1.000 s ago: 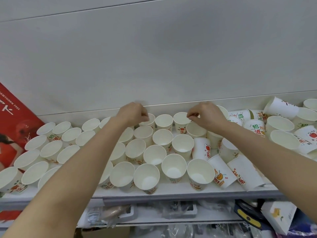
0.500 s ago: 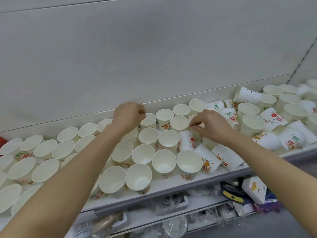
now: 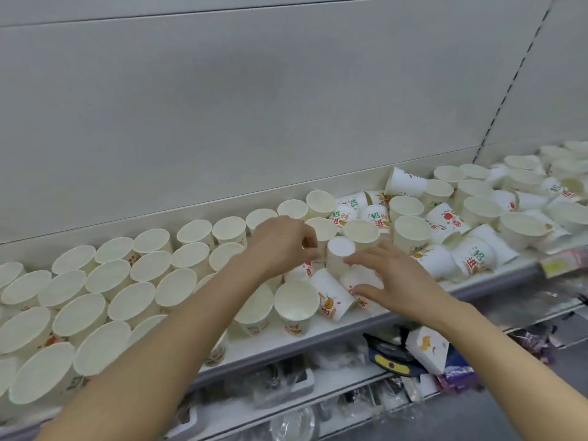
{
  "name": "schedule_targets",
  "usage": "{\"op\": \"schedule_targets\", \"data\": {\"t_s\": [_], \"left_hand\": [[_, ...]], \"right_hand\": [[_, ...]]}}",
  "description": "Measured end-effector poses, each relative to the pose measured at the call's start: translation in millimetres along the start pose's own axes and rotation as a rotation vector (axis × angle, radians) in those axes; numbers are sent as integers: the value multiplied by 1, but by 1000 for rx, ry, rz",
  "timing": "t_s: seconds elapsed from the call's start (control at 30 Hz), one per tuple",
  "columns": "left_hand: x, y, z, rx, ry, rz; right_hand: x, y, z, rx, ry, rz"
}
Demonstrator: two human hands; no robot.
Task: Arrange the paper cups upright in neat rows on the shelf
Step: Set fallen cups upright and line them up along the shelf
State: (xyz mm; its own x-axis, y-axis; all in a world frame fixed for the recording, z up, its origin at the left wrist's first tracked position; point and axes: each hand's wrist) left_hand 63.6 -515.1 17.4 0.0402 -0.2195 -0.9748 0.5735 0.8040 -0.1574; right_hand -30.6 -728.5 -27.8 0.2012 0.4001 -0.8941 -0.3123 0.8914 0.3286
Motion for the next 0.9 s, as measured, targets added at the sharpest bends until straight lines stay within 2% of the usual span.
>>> {"op": "schedule_targets", "data": {"t_s": [0.13, 0.23, 0.4, 0.57, 0.77, 0.9], "left_hand": [[18, -44, -6, -64, 151, 231], [25, -63, -6, -183, 209, 301], [41, -80, -13, -279, 247, 347], [44, -98, -19, -359, 64, 231], [54, -114, -47, -482, -159, 51], [64, -116, -64, -482, -276, 3]], "right_hand": [[-5, -34, -21, 80, -33, 45], [-8, -44, -28, 31, -38, 67], [-3, -50, -39, -129, 58, -7], [-9, -50, -13, -159, 70, -41], [-2, -48, 11, -152, 171, -67], [1, -48, 18, -183, 194, -109]]}}
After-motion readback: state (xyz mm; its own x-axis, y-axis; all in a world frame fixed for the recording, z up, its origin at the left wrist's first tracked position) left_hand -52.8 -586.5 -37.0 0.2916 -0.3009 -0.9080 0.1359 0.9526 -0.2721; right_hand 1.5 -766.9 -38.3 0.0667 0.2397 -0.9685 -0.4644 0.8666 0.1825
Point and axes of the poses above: each hand's wrist, its own z-axis towards the middle knuckle, its own x-axis out of the palm, y = z × x, and after that the axes turned 5 degrees about -y, right-handed
